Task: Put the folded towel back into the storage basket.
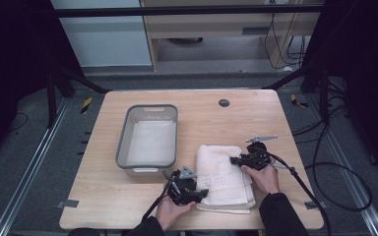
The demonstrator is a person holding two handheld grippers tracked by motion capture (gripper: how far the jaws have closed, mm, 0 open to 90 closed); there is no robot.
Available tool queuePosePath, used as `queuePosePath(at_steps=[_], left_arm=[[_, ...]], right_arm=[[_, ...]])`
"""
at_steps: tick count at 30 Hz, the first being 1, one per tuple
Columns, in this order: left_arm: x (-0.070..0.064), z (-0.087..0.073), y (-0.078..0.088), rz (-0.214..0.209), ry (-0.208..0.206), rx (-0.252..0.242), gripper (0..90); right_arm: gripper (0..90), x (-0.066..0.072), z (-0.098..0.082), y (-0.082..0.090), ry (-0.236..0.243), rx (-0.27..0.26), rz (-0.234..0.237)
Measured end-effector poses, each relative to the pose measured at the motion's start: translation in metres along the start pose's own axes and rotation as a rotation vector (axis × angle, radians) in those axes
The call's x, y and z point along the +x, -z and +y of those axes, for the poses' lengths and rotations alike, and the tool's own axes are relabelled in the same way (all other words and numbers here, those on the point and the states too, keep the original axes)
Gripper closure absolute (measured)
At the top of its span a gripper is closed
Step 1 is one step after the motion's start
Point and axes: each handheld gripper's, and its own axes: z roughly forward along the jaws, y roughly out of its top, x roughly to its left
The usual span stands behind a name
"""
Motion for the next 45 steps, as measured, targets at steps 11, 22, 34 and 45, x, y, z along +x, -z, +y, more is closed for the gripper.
queuePosePath(at_steps=[11, 22, 34, 45], left_arm=[[-0.004, 0.001, 0.003, -0.005, -0.014, -0.017, 70.2], [-0.010, 0.004, 0.015, -0.025, -0.041, -0.061, 73.4], [-0.015, 0.015, 0.038, -0.035, -0.072, -0.132, 73.5], [-0.020, 0.022, 0.052, -0.023, -0.101, -0.177, 73.6]], right_arm=[[67.1, 0.001, 0.002, 0.006, 0.001, -0.030, 0.015], [67.7, 0.009, 0.008, 0.030, 0.027, -0.088, 0.020], [67.8, 0.019, 0.017, 0.058, 0.045, -0.172, 0.035], [67.8, 0.028, 0.024, 0.072, 0.060, -0.228, 0.036]])
